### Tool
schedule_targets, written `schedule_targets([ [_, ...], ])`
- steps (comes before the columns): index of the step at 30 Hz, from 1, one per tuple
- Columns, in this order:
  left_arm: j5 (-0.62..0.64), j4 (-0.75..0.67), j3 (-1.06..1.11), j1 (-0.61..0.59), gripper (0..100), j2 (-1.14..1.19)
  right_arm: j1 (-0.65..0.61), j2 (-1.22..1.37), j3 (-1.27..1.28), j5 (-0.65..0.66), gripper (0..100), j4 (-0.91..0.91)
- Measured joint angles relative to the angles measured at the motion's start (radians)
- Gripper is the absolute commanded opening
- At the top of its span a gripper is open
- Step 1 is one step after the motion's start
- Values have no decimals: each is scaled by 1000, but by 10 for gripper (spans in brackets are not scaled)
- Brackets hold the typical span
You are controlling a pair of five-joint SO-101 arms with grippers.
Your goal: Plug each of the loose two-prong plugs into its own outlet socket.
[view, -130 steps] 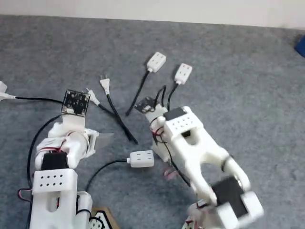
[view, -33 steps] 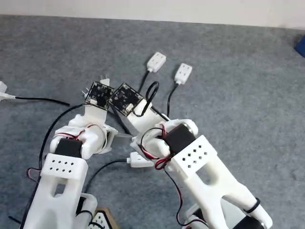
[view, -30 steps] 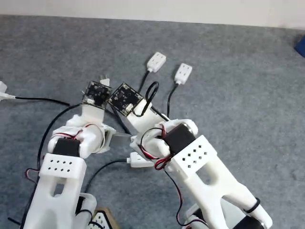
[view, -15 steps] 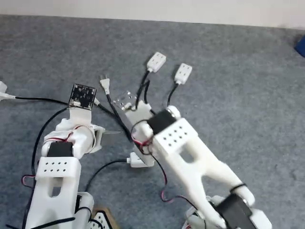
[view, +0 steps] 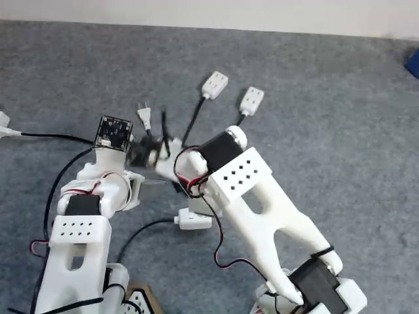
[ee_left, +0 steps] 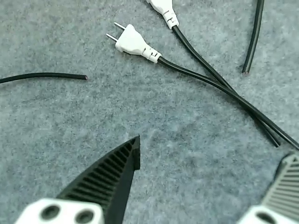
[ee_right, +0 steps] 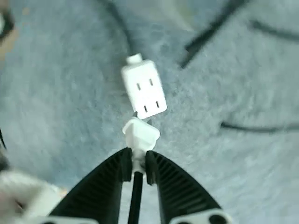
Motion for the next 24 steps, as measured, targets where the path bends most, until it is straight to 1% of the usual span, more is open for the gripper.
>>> schedule_targets([
  [2, 0, 0, 0, 0, 433, 0, -18, 0, 0, 130, 8, 8],
  [8, 0, 0, 0, 0, 433, 0, -54, 0, -2, 407, 8, 8],
  [13, 0, 0, 0, 0, 433, 0, -55, 0, -2, 571, 8, 8],
  [16, 0, 0, 0, 0, 433, 0, -55, 0, -2, 621, 8, -12],
  [21, 0, 0, 6, 0, 433, 0, -37, 52, 12, 637, 8, -129],
  [24, 0, 0, 11, 0, 433, 0, -34, 135, 17, 643, 8, -150],
])
